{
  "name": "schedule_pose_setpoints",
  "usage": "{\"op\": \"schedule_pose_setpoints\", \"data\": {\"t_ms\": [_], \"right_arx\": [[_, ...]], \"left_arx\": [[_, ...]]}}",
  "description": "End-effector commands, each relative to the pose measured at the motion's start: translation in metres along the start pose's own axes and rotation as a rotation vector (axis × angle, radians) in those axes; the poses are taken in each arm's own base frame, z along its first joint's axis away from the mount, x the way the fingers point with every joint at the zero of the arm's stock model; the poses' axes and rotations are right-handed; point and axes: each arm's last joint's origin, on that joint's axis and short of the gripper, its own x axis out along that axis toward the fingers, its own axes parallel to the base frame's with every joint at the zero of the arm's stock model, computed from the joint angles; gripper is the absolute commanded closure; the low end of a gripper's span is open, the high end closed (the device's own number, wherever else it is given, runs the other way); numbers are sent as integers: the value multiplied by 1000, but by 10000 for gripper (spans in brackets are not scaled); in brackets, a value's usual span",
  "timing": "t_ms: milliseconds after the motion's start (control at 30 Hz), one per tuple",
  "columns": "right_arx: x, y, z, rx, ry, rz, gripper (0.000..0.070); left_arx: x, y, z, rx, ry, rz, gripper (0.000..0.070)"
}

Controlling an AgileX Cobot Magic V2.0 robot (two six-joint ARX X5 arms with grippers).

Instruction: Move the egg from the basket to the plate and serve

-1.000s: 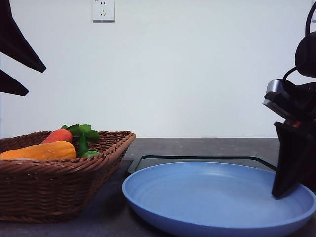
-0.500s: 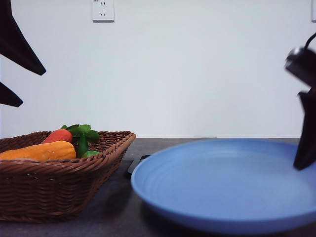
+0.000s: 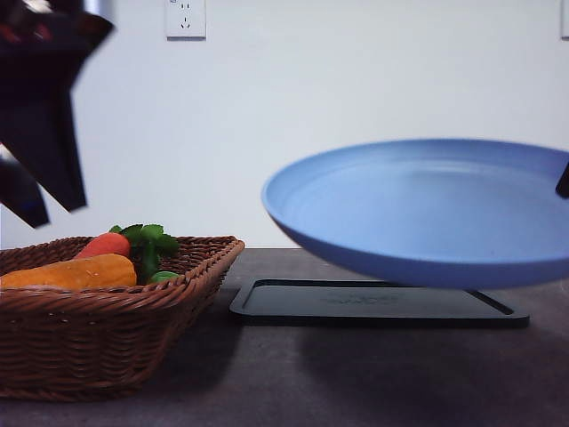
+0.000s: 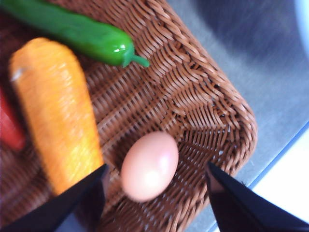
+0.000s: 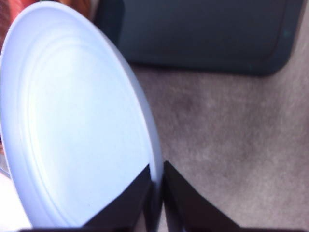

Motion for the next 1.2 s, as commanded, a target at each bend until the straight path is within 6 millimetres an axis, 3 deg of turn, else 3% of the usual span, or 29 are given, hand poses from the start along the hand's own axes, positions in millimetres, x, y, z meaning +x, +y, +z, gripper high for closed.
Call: {"op": "schedule_pose_setpoints", "data": {"t_ms": [0, 167, 400, 967, 1033, 1167], "right_arx": [[-2, 2, 1, -18, -14, 9, 700], [-6, 4, 0, -32, -35, 14, 700], [-6, 4, 0, -37, -36, 14, 700], [-6, 4, 0, -58, -37, 14, 700], [-6, 4, 0, -60, -38, 14, 700], [-6, 4, 1, -64, -45, 16, 700]], "left_arx": [[6, -2, 10, 39, 22, 4, 287], [29, 1, 21, 81, 139, 29, 287], [53, 6, 21, 100, 288, 26, 287], [71, 9, 21, 103, 342, 14, 294], [71, 9, 21, 102, 343, 14, 315], [71, 9, 21, 101, 350, 13, 428]]}}
